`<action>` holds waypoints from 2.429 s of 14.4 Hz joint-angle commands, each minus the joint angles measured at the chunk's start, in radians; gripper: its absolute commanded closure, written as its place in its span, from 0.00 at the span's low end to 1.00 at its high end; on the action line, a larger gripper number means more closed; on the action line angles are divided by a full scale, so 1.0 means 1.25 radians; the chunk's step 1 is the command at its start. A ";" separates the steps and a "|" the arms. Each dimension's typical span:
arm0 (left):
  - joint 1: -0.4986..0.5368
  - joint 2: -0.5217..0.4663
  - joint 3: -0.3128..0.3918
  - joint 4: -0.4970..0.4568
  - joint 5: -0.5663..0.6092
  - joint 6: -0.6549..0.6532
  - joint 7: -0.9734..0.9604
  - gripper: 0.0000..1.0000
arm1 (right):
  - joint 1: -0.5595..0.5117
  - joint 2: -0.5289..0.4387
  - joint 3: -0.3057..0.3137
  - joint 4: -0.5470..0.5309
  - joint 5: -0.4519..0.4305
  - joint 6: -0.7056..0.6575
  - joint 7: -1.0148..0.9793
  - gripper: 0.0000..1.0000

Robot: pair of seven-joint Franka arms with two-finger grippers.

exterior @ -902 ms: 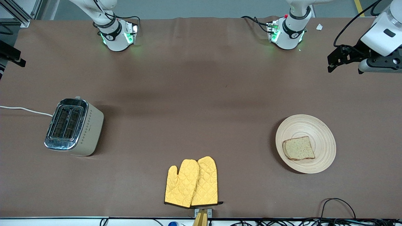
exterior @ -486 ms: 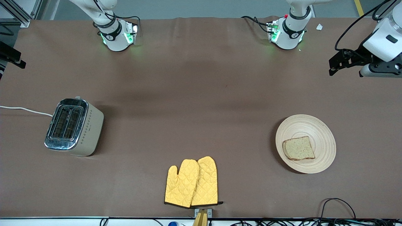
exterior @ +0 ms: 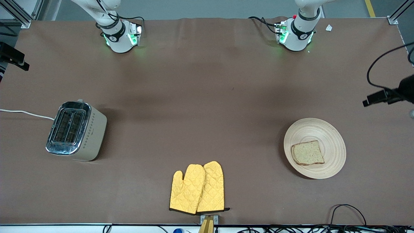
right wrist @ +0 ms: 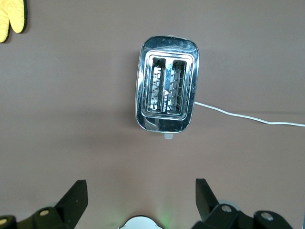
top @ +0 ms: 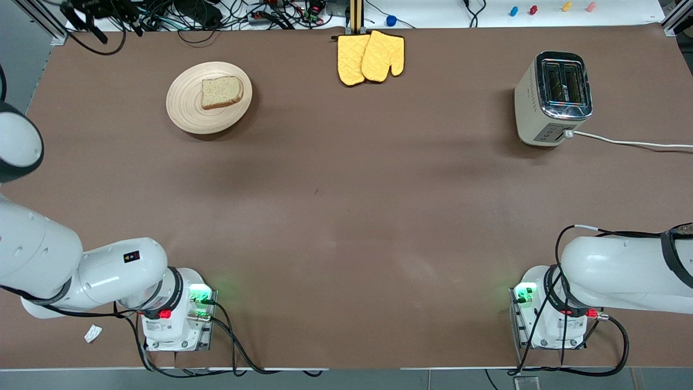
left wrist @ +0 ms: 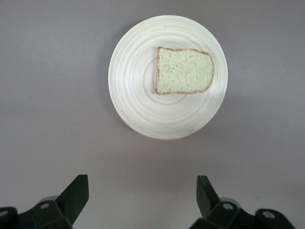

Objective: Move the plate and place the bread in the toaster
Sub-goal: 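Reach the left gripper down to the rim of the wooden plate, then grip the plate rim with the left gripper and slide it toward the toaster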

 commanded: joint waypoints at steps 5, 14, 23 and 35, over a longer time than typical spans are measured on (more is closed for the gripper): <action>0.162 0.208 -0.007 -0.025 -0.210 0.083 0.246 0.00 | 0.000 -0.015 0.001 -0.019 0.006 0.004 0.000 0.00; 0.214 0.460 -0.008 0.053 -0.335 0.154 0.410 0.21 | 0.005 -0.015 0.002 -0.019 0.006 0.004 0.000 0.00; 0.198 0.509 -0.012 0.070 -0.382 0.181 0.371 0.46 | 0.006 -0.015 0.001 -0.019 0.006 0.004 0.000 0.00; 0.190 0.525 -0.015 0.080 -0.408 0.181 0.372 1.00 | 0.006 -0.015 0.001 -0.019 0.006 0.002 0.000 0.00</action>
